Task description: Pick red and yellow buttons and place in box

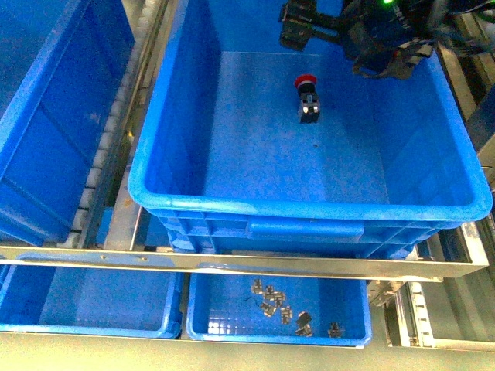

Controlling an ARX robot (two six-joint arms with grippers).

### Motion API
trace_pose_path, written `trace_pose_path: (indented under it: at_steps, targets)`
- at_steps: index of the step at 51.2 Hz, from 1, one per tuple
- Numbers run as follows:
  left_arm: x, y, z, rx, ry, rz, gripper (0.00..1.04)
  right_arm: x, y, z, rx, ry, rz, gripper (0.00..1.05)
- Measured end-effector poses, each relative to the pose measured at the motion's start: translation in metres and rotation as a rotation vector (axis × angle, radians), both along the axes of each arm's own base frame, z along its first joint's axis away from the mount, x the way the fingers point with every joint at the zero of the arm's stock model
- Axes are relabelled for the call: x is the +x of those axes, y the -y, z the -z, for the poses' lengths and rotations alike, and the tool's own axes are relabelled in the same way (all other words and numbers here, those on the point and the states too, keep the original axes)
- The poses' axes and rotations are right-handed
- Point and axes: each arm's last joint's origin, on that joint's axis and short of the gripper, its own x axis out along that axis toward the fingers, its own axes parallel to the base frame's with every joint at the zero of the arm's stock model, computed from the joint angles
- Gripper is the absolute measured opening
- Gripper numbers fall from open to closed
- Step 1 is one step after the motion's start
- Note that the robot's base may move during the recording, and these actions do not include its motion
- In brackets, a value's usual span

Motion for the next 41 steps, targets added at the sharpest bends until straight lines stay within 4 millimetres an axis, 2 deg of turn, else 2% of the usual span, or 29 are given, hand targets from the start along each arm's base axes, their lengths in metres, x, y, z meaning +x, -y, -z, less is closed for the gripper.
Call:
trace_pose_path:
  at_steps: [4, 12, 13, 26, 31, 35, 38, 41]
  targets:
    - [0.000, 0.000, 0.000, 0.000, 0.000, 0.000, 0.97, -0.034, 0.009, -0.008, 0.013, -0.001, -0.014, 0.98]
    - [0.000, 0.000, 0.000, 0.000, 0.000, 0.000, 0.97, -0.086, 0.027, -0.006, 0.025, -0.045, -0.015, 0.98]
    - [0.000, 0.000, 0.000, 0.000, 0.000, 0.000, 0.97, -0.097, 0.033, -0.007, 0.029, -0.050, -0.013, 0.98]
    - [0.000, 0.000, 0.000, 0.000, 0.000, 0.000, 0.97, -0.184, 0.072, -0.046, 0.068, 0.033, 0.042, 0.98]
    - [0.000, 0.000, 0.000, 0.000, 0.000, 0.000, 0.97, -0.216, 0.083, -0.051, 0.072, 0.020, 0.101, 0.98]
    - [0.000, 0.000, 0.000, 0.000, 0.000, 0.000, 0.97, -0.233, 0.086, -0.050, 0.073, -0.021, 0.132, 0.98]
    - [0.000, 0.000, 0.000, 0.000, 0.000, 0.000, 0.97, -0.236, 0.087, -0.049, 0.074, -0.017, 0.128, 0.98]
    - [0.000, 0.000, 0.000, 0.000, 0.000, 0.000, 0.97, -0.235, 0.088, -0.044, 0.042, 0.121, 0.044, 0.90]
